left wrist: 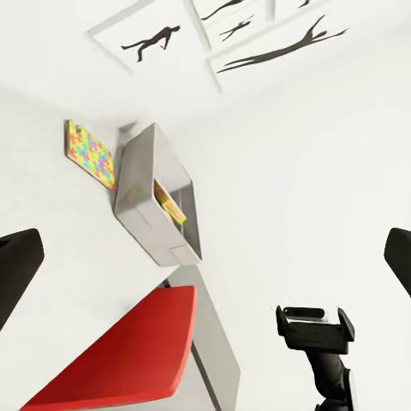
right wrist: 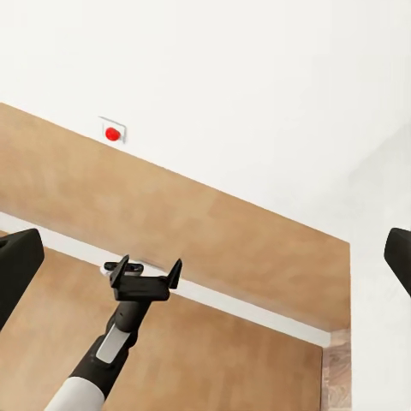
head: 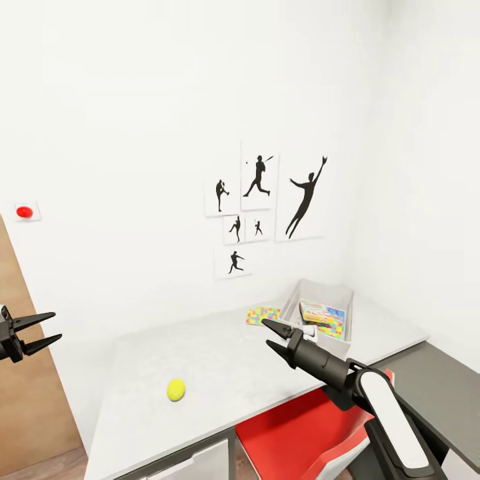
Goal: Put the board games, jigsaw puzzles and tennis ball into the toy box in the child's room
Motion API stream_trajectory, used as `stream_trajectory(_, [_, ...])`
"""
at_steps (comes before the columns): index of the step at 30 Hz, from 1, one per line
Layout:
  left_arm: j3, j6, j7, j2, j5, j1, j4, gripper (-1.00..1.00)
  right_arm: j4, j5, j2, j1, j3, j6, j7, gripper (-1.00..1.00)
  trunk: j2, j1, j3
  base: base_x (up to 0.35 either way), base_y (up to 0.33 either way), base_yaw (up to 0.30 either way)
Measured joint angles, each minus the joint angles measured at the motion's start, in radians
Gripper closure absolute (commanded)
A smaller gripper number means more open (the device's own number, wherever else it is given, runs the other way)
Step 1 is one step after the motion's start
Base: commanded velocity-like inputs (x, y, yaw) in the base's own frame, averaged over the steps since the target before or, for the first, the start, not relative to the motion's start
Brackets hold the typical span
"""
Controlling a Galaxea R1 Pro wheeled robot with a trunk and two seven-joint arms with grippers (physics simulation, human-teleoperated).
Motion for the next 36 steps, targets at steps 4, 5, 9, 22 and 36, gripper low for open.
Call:
stream_trajectory(4, [0.000,0.000,0.000,0.000,0.000,0.000,0.000,-1.00,0.000,0.000,0.000,0.000,0.000,0.001,-0.002,-1.00,0.028,-0.015,0.013,0.000,0.000,0.000])
stream_trajectory(5, [0.000,0.000,0.000,0.000,0.000,0.000,0.000,-1.00,0.000,0.000,0.000,0.000,0.000,0.000,-0.002,-1.00,0.035,-0.019,0.016,0.000,0.000,0.000])
stream_trajectory(9, [-0.001,0.000,0.000,0.000,0.000,0.000,0.000,-1.00,0.000,0.000,0.000,0.000,0.000,-0.002,-0.003,-1.00,0.063,-0.035,0.028,0.000,0.000,0.000])
stream_trajectory(22, [0.000,0.000,0.000,0.000,0.000,0.000,0.000,-1.00,-0.016,0.061,0.000,0.000,-0.002,0.004,-0.117,-1.00,0.141,-0.077,0.063,0.000,0.000,0.000])
stream_trajectory(36, [-0.001,-0.003,0.000,-0.002,0.000,0.000,0.000,-1.00,-0.023,0.076,0.000,0.000,-0.002,0.005,-0.152,-1.00,0.141,-0.077,0.063,0.065,0.000,0.000])
